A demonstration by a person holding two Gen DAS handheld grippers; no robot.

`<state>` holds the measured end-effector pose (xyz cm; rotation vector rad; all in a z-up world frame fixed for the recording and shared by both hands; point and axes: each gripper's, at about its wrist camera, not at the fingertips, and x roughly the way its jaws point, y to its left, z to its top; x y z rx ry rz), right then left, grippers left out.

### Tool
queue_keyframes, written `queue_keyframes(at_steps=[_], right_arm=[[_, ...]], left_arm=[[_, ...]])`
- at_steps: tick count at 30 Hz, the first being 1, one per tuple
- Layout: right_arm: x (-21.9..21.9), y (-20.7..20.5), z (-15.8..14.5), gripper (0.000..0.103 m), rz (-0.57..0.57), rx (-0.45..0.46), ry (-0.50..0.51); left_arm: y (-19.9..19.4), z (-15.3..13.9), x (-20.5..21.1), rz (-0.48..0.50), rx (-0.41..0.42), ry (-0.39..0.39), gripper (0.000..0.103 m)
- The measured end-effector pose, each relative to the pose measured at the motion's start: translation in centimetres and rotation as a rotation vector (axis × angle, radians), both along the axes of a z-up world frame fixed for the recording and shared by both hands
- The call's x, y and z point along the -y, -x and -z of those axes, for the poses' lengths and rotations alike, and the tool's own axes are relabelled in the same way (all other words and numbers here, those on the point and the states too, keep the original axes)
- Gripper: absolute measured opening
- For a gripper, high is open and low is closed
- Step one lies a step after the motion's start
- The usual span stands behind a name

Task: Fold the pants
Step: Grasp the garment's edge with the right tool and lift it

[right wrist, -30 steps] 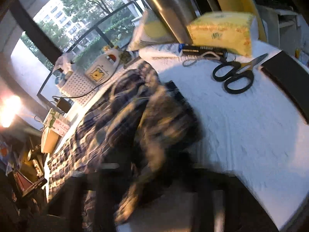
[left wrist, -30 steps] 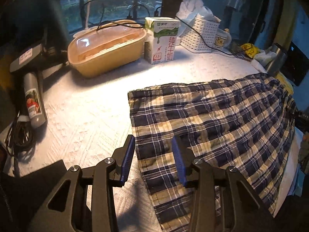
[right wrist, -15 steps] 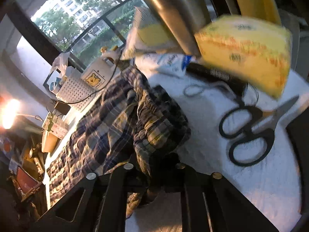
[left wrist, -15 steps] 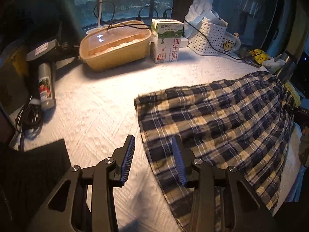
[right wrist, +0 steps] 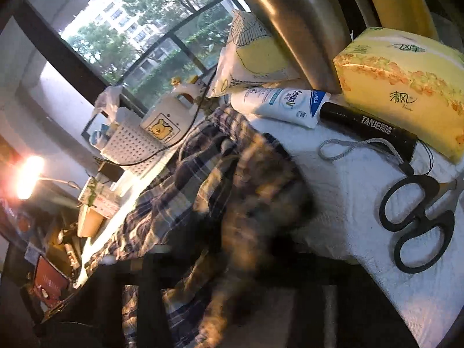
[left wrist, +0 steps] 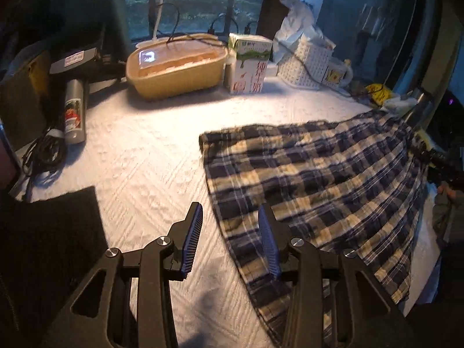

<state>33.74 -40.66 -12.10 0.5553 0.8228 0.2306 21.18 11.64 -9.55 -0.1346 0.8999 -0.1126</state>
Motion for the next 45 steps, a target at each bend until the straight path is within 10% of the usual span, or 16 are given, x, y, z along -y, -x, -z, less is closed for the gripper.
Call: queue_keyframes(at_steps=[10,13,24,27,31,45], right_arm=[[-0.5,1.1,-1.6,0.025,0.008,0.031,0.107],[-0.6,1.1,-1.5,0.025,0.01,0.025,0.122],[-1.2,1.0,-0.8,0.025,-0.005,0.003,0.235],[-1.2,0.9,-0.7,0.025,-0.006,0.001,0.238],[-1.2,1.0,-0.8,0.025,-0.005,0.006,0.244],[-4.9,3.4,-7.2,0.015,-0.057,0.166,0.35]], left_arm=[[-7.8,1.4,-1.0,0.057,0.022,-0.023,0.039],[-9.0,1.8,-1.1,0.085,0.011,-0.016,0.007],[-11.6,1.7,-1.3,0.074,0.015,0.003,0.006],[-11.9,1.6,-1.3,0.082,-0.039,0.008,0.009],[-9.2,0.6,-1.5,0.037,-0.027,-0.052,0.065],[2.7,0.4,-2.2,-0.031,-0.034,0.003,0.065]])
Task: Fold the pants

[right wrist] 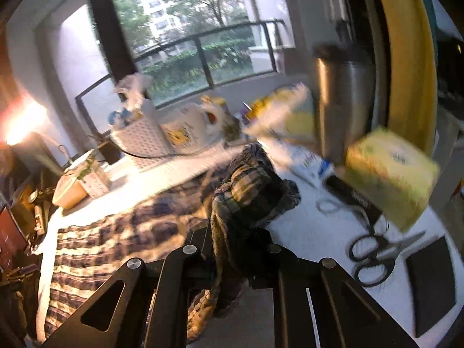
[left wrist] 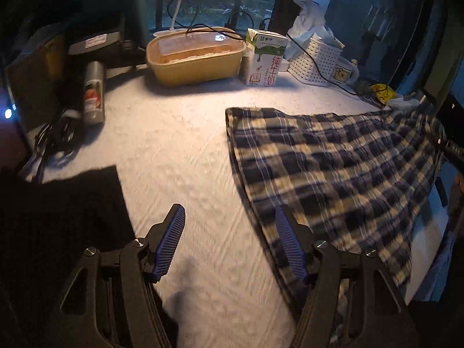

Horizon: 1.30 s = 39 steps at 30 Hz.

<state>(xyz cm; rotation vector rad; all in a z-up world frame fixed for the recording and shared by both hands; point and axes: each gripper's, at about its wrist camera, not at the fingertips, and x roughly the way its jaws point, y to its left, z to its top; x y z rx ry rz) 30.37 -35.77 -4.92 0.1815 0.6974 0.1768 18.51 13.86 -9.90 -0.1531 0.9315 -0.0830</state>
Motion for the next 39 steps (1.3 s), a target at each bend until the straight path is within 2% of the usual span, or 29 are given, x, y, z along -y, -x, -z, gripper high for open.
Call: queue_keyframes(at_steps=[8,14,19,29,33,39], right_arm=[[-6.7,2.5,-5.0,0.015,-0.123,0.112,0.026],[-14.1,3.9,-6.6,0.015,-0.269,0.141,0.068],[-19.4,3.5,-5.4,0.013,-0.364,0.103,0.08],[-29.8,4.6,-1.3,0.01,-0.552,0.023,0.177],[-32.7,5.9,-1.2,0.01,-0.624,0.025,0.193],[-35.7,7.2,1.4,0.01,-0.702,-0.031,0.25]], left_arm=[[2.1,-1.3,-1.5,-0.01,0.058,0.045,0.065],[2.8,-1.8,-2.5,0.009,0.092,0.078,0.065],[2.8,-1.6,-3.9,-0.003,0.098,0.109,0.065],[3.2,-0.7,-6.5,-0.021,0.085,0.155,0.065],[3.2,-0.7,-7.2,-0.025,0.086,0.166,0.065],[3.1,-0.7,-7.5,-0.023,0.078,0.162,0.065]])
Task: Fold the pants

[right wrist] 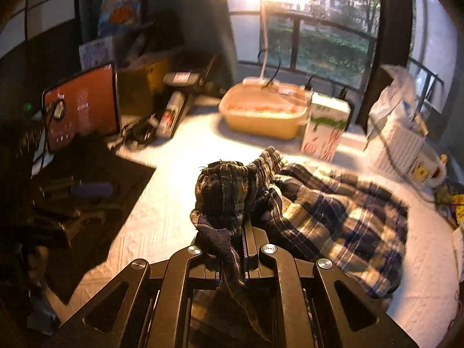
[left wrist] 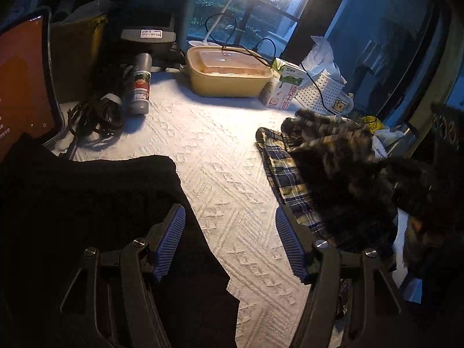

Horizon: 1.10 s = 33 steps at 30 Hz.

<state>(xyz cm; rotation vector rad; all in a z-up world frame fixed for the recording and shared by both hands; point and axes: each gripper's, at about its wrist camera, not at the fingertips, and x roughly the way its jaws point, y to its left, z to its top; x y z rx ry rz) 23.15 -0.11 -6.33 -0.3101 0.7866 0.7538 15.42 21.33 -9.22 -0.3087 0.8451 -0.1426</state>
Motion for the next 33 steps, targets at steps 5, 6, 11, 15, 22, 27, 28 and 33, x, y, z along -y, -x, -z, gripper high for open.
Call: queue_keyframes(at_steps=[5,6,11,15,22,27,28,33], right_arm=[[0.5,0.8,2.3,0.01,-0.019,-0.073,0.035],[0.7,1.1,2.7,0.01,-0.029,-0.081,0.046],[1.2,1.7,3.6,0.018,-0.056,-0.102,0.058],[2.4,2.0,3.3,0.09,-0.077,-0.102,0.024],[7.3,1.0,0.7,0.09,-0.057,-0.071,-0.065],[12.0,-1.1,-0.4,0.09,0.015,-0.031,-0.106],[12.9,-1.8,-0.5,0.09,0.038,-0.02,-0.107],[16.4,-4.0,-0.4,0.086,0.109,-0.008,-0.129]], left_arm=[[-0.1,0.1,0.3,0.001,-0.013,-0.006,0.065],[-0.1,0.0,0.5,0.004,-0.015,-0.008,0.065],[-0.8,-0.7,2.2,0.033,-0.011,-0.027,0.065],[-1.3,-1.5,4.1,0.062,0.002,-0.029,0.065],[-2.4,-2.2,7.1,0.12,0.019,-0.035,0.065],[-4.1,-1.4,9.3,0.169,0.031,0.03,0.065],[-4.8,-0.7,10.1,0.181,0.013,0.013,0.065],[-6.0,1.7,12.4,0.206,-0.1,-0.048,0.034]])
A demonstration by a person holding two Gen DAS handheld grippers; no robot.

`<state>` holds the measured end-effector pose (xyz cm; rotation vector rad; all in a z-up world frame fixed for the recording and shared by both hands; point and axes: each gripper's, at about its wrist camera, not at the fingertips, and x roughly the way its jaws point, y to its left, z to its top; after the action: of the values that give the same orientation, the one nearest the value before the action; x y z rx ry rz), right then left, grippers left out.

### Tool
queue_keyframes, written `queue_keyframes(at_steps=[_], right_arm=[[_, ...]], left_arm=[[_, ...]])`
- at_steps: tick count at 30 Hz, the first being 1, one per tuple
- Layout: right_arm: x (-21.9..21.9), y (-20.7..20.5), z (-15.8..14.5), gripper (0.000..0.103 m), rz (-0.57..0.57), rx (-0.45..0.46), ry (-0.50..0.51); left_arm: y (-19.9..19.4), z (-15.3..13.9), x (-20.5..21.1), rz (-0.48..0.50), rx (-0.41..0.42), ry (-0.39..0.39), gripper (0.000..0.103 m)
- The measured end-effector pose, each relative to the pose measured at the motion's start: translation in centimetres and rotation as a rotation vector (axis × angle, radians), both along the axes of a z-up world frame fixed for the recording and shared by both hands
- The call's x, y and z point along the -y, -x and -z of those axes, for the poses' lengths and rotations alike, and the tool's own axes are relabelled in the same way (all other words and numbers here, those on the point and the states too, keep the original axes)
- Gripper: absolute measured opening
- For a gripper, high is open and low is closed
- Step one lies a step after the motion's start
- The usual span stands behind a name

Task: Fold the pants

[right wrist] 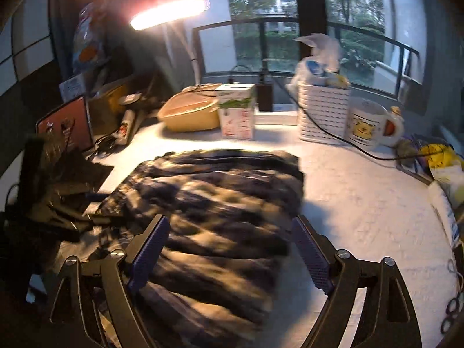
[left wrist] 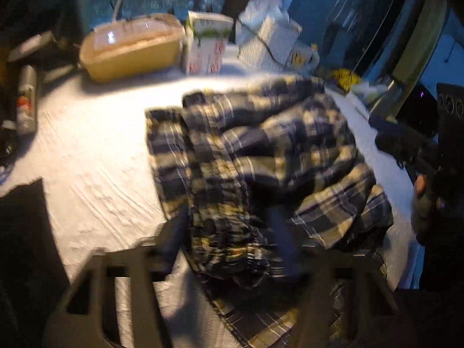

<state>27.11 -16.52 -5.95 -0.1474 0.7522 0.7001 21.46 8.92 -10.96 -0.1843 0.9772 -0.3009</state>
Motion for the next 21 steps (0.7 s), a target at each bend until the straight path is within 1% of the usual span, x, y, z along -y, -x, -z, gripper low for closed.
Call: queue_keyframes(at_steps=[1,3,4,9,12,13,15,16,17,18,19,20,21], right_arm=[[0.4,-0.2,0.2,0.086,0.004,-0.002,-0.006],[1.1,-0.6,0.8,0.086,0.012,-0.017,-0.017],[1.3,-0.8,1.3,0.086,0.015,-0.028,-0.022],[1.7,-0.8,2.7,0.086,0.001,-0.066,-0.045],[1.8,-0.6,3.3,0.086,-0.004,-0.085,-0.05],[1.9,-0.4,3.4,0.086,-0.006,-0.088,-0.052],[2.0,-0.2,3.5,0.086,-0.008,-0.088,-0.054],[2.1,-0.2,3.5,0.086,-0.008,-0.085,-0.05],[2.2,-0.1,3.4,0.086,-0.007,-0.08,-0.045],[2.3,-0.1,3.2,0.086,-0.005,-0.072,-0.042],[2.6,-0.1,3.0,0.086,-0.003,-0.063,-0.043],[2.8,-0.1,2.8,0.086,-0.002,-0.056,-0.043],[3.0,-0.2,2.6,0.086,0.0,-0.049,-0.043]], left_arm=[[0.0,0.2,0.2,-0.006,-0.012,-0.012,0.024],[0.4,-0.2,0.3,-0.016,-0.015,-0.009,0.021],[0.7,-0.6,0.3,-0.022,-0.017,-0.004,0.009],[3.5,-2.8,1.5,-0.054,-0.044,-0.018,0.009],[4.7,-2.3,2.2,-0.071,-0.067,-0.051,0.009],[4.7,-1.6,2.1,-0.087,-0.08,-0.067,0.012],[4.2,-0.8,1.6,-0.109,-0.112,-0.046,0.015],[4.0,-0.7,1.2,-0.12,-0.118,-0.027,0.021],[4.0,-1.0,0.9,-0.128,-0.111,-0.022,0.035],[4.0,-1.5,0.5,-0.132,-0.088,-0.033,0.044],[4.1,-2.2,0.2,-0.137,-0.052,-0.049,0.06],[4.1,-2.8,-0.1,-0.143,-0.025,-0.058,0.064],[4.0,-3.3,-0.4,-0.145,-0.003,-0.067,0.064]])
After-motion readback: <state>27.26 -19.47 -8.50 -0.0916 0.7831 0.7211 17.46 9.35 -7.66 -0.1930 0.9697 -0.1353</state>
